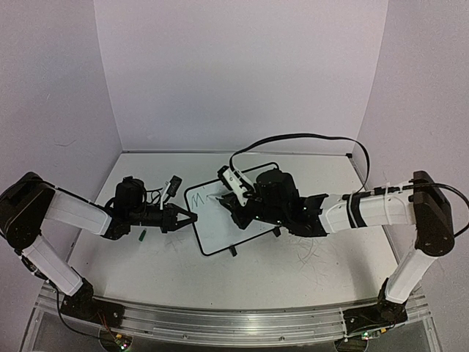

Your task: Write a sentence on the whiteboard

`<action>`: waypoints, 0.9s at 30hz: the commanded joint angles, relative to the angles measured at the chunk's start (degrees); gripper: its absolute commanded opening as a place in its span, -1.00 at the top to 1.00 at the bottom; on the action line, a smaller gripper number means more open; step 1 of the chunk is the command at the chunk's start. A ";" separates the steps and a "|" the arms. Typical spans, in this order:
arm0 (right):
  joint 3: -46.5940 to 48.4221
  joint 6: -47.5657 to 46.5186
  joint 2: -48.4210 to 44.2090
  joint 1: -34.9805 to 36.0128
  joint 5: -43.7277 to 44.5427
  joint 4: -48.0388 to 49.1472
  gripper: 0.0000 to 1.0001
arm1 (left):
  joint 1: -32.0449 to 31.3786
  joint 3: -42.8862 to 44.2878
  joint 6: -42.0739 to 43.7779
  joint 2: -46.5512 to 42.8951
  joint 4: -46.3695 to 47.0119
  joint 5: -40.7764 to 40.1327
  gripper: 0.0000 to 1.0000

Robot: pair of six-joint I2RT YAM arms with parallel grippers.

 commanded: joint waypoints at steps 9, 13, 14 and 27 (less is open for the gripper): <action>1.40 1.68 0.60 0.22 -1.70 0.53 1.00 | 0.11 0.11 2.74 -0.40 0.54 -0.90 1.00; 0.90 2.07 0.49 0.35 -2.39 0.35 1.00 | 0.11 -0.03 2.74 -0.50 0.53 -1.00 1.00; 0.82 2.11 0.49 0.36 -2.43 0.28 1.00 | 0.11 -0.06 2.74 -0.53 0.53 -0.99 1.00; -0.04 2.39 0.72 0.71 -2.52 -0.45 1.00 | 0.10 -0.25 2.74 -0.95 0.41 -1.09 1.00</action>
